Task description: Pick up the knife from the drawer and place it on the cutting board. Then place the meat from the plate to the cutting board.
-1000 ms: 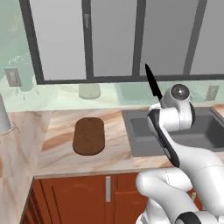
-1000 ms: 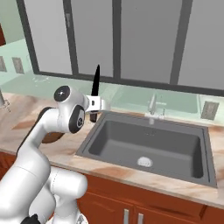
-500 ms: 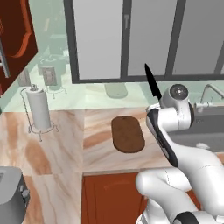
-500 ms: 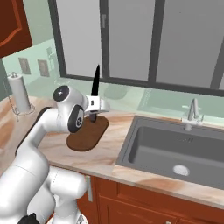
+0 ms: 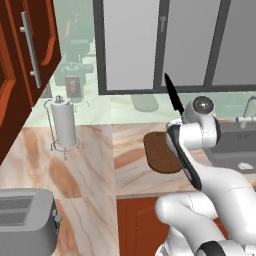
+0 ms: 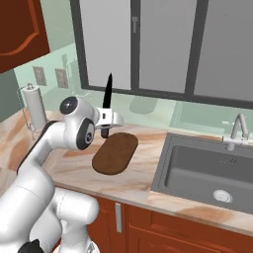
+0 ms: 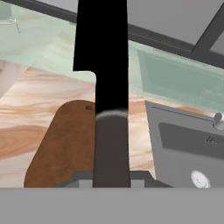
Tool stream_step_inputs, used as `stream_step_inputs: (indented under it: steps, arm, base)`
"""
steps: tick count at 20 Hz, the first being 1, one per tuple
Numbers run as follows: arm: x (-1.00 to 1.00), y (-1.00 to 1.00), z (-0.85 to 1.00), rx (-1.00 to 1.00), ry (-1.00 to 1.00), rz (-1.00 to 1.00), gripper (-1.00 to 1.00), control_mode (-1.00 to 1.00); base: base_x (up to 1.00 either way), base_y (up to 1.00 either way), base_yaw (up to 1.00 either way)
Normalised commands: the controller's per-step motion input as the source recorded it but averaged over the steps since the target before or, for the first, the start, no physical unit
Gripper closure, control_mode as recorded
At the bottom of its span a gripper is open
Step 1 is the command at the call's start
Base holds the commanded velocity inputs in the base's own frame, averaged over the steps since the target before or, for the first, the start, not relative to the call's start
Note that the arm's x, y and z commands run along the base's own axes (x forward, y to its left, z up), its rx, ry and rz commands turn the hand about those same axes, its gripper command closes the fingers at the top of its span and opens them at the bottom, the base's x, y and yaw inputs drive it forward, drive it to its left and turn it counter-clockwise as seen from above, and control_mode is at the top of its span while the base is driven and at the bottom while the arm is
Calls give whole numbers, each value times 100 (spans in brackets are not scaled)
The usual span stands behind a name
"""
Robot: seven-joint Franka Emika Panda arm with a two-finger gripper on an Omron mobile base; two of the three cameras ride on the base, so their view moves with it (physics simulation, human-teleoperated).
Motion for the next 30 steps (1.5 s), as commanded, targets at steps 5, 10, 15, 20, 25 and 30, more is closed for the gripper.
stream_step_inputs:
  steps: [5, 10, 15, 20, 25, 30]
  arm:
    - [33, -3, -14, 0, 24, 1, 100, -100]
    - [35, -1, -33, 3, 27, 0, 100, -100]
    - [6, -13, -39, 20, 12, 0, 100, -100]
    - [0, -2, -14, 13, 3, 0, 100, -100]
    - [0, 7, -30, 8, 0, -1, 100, -100]
    - [10, 23, -18, 6, 0, -4, 100, -100]
  base:
    - [0, 0, 0]
    - [0, 0, 0]
    - [0, 0, 0]
    - [0, 0, 0]
    - [0, 0, 0]
    - [0, 0, 0]
